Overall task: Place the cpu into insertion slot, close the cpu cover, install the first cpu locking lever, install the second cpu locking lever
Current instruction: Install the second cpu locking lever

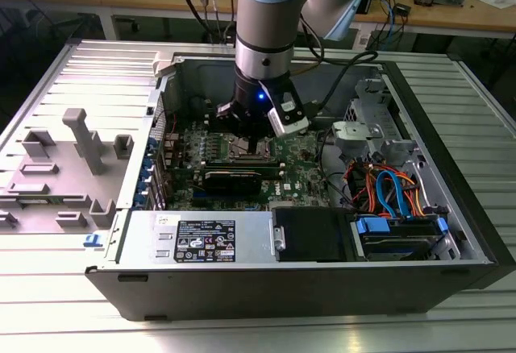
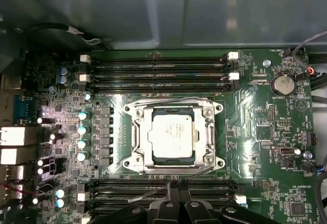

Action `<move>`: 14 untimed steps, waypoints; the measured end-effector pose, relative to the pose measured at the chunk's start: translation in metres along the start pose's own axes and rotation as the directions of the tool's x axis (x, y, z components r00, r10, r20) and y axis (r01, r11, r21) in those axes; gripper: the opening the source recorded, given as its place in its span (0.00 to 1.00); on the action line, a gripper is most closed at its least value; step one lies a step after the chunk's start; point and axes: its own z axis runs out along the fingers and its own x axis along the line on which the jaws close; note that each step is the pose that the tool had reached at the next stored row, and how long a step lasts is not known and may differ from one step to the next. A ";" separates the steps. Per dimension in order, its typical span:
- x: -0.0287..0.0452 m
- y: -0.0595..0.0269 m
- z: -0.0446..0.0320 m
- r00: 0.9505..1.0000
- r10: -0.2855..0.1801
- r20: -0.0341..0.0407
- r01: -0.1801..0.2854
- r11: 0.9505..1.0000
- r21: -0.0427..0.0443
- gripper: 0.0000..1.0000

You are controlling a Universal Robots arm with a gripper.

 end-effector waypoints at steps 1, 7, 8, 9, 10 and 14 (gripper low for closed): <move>0.0004 -0.0001 0.0000 1.000 -0.001 -0.003 0.001 1.000 0.000 0.11; 0.0137 -0.0008 0.0003 1.000 -0.019 -0.011 0.019 1.000 0.000 0.11; 0.0153 -0.0009 0.0006 1.000 -0.022 -0.012 0.022 1.000 0.000 0.11; 0.0167 -0.0010 0.0011 1.000 -0.025 -0.012 0.025 1.000 0.000 0.11; 0.0175 -0.0010 0.0015 1.000 -0.028 -0.013 0.028 1.000 -0.001 0.11; 0.0183 -0.0012 0.0047 0.999 -0.031 -0.013 0.031 0.999 -0.009 0.11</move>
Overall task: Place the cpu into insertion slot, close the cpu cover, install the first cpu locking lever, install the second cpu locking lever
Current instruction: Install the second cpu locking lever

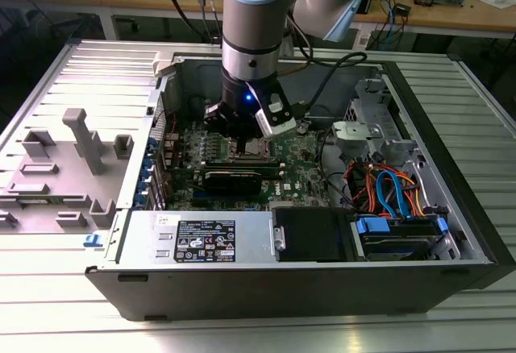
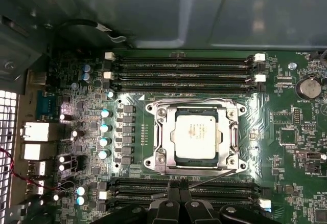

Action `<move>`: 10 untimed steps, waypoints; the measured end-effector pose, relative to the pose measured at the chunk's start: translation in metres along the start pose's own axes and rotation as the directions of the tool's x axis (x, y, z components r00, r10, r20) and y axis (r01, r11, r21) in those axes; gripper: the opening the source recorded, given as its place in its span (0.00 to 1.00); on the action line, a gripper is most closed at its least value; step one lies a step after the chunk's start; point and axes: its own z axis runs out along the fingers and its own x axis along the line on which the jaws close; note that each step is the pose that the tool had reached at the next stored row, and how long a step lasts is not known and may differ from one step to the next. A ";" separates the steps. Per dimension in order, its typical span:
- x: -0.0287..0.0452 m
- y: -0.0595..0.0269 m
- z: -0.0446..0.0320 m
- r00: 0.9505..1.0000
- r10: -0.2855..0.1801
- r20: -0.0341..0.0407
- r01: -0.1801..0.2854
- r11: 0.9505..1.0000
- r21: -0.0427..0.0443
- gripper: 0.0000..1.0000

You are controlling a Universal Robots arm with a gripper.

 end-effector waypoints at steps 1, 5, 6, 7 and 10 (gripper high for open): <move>0.0007 -0.0001 0.0018 1.000 -0.002 0.000 0.002 1.000 0.000 0.11; 0.0025 -0.0004 0.0049 1.000 -0.012 -0.001 0.012 1.000 -0.003 0.11; 0.0026 -0.0004 0.0055 1.000 -0.014 -0.001 0.014 1.000 -0.006 0.11; 0.0030 -0.0004 0.0065 1.000 -0.016 -0.001 0.016 1.000 -0.011 0.11; 0.0063 -0.0042 0.0085 1.000 -0.025 -0.001 0.025 1.000 -0.017 0.11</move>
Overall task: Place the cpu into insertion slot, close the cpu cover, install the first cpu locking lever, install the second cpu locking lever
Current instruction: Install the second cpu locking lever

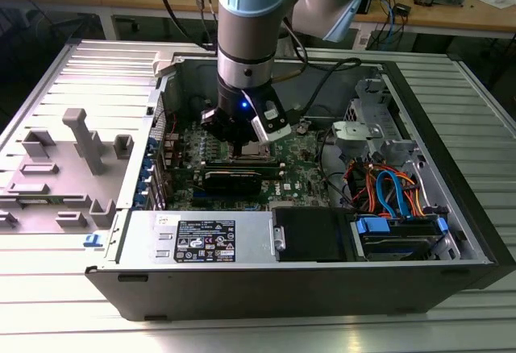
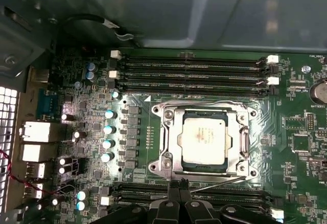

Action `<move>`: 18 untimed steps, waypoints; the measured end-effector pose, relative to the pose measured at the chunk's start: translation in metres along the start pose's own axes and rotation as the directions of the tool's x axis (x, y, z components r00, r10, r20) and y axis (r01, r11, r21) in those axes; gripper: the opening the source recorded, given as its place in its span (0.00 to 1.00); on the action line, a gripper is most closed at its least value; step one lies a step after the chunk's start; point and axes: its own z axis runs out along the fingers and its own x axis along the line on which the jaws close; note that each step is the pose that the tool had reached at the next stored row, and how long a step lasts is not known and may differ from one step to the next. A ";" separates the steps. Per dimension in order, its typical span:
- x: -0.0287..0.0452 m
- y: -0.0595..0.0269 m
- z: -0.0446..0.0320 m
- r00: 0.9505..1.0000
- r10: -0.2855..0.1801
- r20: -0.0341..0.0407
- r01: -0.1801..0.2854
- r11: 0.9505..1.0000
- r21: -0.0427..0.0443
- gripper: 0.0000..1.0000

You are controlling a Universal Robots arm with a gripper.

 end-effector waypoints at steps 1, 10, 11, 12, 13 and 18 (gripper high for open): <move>0.0008 -0.0011 0.0000 1.000 -0.001 0.000 0.001 1.000 0.000 0.11; 0.0059 -0.0048 0.0071 1.000 -0.027 0.000 0.027 0.999 -0.029 0.11; 0.0063 -0.0048 0.0079 1.000 -0.029 0.000 0.029 0.999 -0.032 0.11; 0.0065 -0.0050 0.0088 1.000 -0.031 0.000 0.031 0.999 -0.037 0.11; 0.0067 -0.0050 0.0096 0.999 -0.032 0.000 0.032 0.999 -0.040 0.11; 0.0118 -0.0050 0.0130 0.999 -0.036 0.001 0.036 0.998 -0.052 0.11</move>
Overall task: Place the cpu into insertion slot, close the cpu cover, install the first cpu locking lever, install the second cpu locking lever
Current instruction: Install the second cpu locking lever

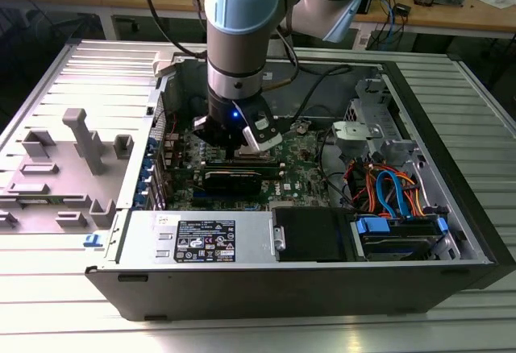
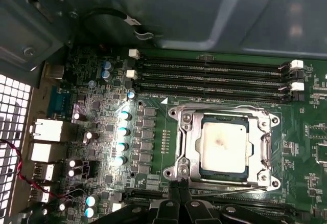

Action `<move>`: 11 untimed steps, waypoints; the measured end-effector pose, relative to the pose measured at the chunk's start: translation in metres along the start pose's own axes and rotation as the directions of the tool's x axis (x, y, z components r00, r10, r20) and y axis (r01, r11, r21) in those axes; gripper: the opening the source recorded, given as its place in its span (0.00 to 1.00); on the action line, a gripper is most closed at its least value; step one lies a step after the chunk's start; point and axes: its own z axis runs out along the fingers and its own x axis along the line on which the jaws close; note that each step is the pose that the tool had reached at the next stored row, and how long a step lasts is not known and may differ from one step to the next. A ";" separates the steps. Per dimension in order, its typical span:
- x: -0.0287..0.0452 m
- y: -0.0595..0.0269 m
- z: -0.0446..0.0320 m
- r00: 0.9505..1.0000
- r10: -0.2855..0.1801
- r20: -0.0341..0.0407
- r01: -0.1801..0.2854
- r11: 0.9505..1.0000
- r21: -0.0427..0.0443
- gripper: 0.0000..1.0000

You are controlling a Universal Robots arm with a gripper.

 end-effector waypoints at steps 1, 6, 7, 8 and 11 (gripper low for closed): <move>0.0000 -0.0002 0.0012 1.000 -0.001 0.000 0.001 1.000 -0.003 0.11; 0.0007 -0.0010 0.0073 1.000 -0.003 0.000 0.003 1.000 -0.010 0.11; 0.0011 -0.0011 0.0080 1.000 -0.003 0.001 0.003 1.000 -0.010 0.11; 0.0015 -0.0012 0.0086 1.000 -0.003 0.000 0.003 1.000 -0.011 0.11; 0.0016 -0.0014 0.0099 1.000 -0.004 0.001 0.004 1.000 -0.013 0.11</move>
